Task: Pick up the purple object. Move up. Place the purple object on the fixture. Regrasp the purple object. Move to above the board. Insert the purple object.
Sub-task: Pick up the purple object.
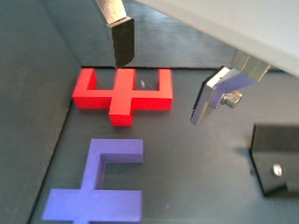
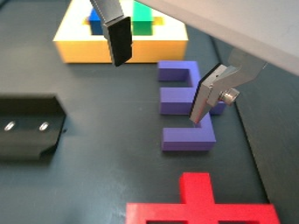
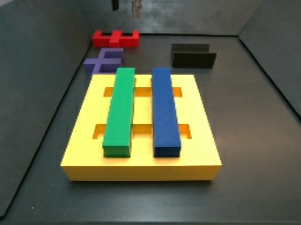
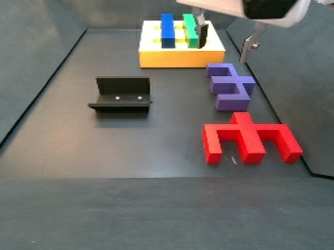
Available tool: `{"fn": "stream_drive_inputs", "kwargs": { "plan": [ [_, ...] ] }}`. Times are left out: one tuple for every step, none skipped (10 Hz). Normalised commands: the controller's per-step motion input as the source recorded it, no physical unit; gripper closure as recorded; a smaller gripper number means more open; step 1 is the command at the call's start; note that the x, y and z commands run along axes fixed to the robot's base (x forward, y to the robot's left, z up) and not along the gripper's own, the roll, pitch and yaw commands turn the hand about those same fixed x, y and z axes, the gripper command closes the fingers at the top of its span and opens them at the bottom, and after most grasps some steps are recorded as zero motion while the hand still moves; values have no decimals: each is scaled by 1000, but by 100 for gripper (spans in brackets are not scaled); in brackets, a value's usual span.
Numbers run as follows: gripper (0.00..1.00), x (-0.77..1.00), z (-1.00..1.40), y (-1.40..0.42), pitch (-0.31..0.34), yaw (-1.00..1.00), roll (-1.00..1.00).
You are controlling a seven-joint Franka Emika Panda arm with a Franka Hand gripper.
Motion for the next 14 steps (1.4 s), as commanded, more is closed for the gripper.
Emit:
{"fn": "stream_drive_inputs", "kwargs": {
  "plan": [
    [0,-83,-146,-177,-117,-849,-87],
    [0,-103,-174,-186,-127,-834,-97],
    [0,-191,-271,-231,-164,-746,-136],
    [0,-243,-343,-251,-191,-697,-164],
    [0,-237,-251,-283,-159,-683,-133],
    [0,-240,-154,-311,-130,-663,-94],
    [0,-260,-143,-326,-126,-643,-87],
    [0,-194,-137,-260,-116,-726,-90],
    [0,-57,-89,-183,-56,-863,-34],
    [0,-146,-211,-197,-23,-817,0],
    [0,-346,-351,-177,-43,-711,0],
    [0,-597,-477,-117,-74,-551,-10],
    [0,-620,-517,-106,-90,-537,-27],
    [0,-623,-386,-114,-89,-517,-23]
  ]
}}
